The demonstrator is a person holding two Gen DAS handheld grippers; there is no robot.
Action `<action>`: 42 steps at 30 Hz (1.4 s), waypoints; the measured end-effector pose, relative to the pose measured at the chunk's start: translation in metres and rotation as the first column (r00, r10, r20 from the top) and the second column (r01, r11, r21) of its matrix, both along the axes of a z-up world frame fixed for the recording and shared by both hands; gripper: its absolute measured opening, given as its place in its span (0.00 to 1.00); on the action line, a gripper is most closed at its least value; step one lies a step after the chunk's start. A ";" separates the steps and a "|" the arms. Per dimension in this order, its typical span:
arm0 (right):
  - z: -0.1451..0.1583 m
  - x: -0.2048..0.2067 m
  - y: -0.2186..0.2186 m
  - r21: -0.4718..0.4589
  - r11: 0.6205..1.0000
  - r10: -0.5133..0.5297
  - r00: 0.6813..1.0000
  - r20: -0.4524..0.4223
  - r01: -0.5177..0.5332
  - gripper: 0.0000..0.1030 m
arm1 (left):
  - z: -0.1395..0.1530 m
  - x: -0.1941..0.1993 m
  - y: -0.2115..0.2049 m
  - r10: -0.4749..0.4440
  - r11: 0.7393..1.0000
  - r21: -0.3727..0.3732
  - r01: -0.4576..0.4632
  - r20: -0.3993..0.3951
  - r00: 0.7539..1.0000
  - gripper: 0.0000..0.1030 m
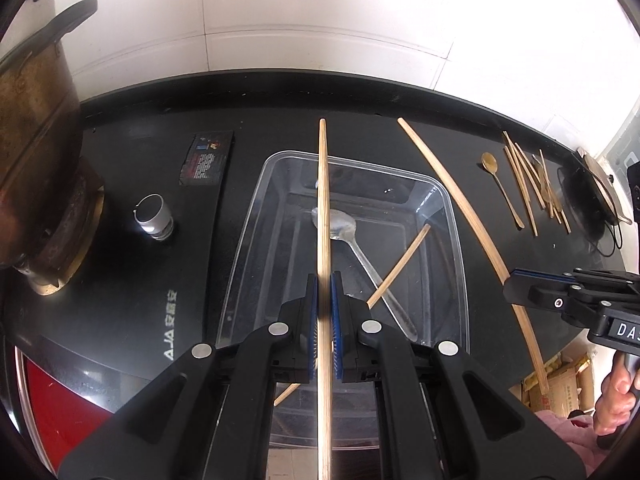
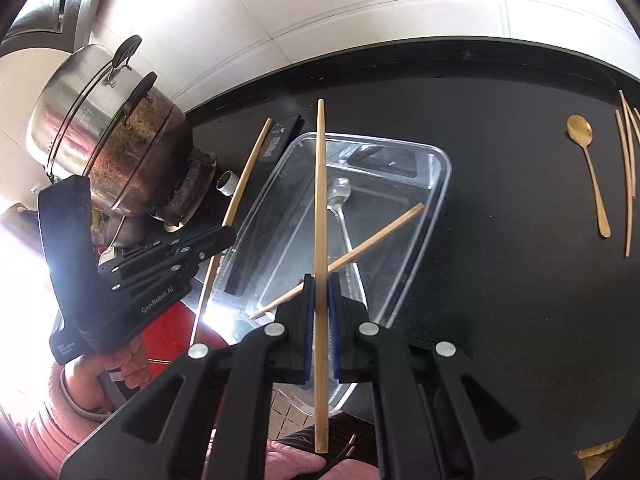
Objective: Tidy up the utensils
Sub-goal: 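Carry both chopsticks over the clear container and open both tools, then move both open tools back to the remaining utensils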
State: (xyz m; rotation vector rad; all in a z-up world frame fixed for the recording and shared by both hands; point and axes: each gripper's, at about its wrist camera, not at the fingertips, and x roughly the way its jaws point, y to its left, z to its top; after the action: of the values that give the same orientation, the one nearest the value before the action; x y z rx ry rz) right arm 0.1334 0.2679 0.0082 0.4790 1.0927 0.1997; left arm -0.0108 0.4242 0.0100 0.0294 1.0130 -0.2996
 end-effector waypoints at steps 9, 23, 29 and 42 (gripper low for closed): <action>0.002 0.003 0.005 0.016 1.000 0.005 1.000 -0.002 -0.005 0.07 | 0.002 0.000 0.002 -0.012 1.000 -0.005 0.012 -0.001 1.000 0.05; 0.007 0.001 0.010 -0.290 0.956 0.049 0.999 0.006 -0.045 0.92 | 0.017 0.044 0.016 0.135 0.989 -0.063 -0.135 -0.007 0.991 0.94; -0.002 -0.012 -0.042 -0.251 0.965 -0.092 0.995 -0.045 0.078 0.92 | 0.012 0.047 -0.022 0.074 0.991 -0.112 -0.077 -0.032 0.997 0.94; -0.019 -0.108 -0.183 -0.190 0.867 -0.486 0.866 -0.115 0.461 0.92 | -0.011 0.031 -0.206 -0.329 0.944 0.017 0.330 -0.020 0.944 0.94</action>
State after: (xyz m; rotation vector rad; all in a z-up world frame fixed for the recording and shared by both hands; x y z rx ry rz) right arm 0.0249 0.0848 -0.0112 0.6161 1.1016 -0.3662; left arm 0.0198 0.2187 -0.0005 0.2166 1.0265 -0.5967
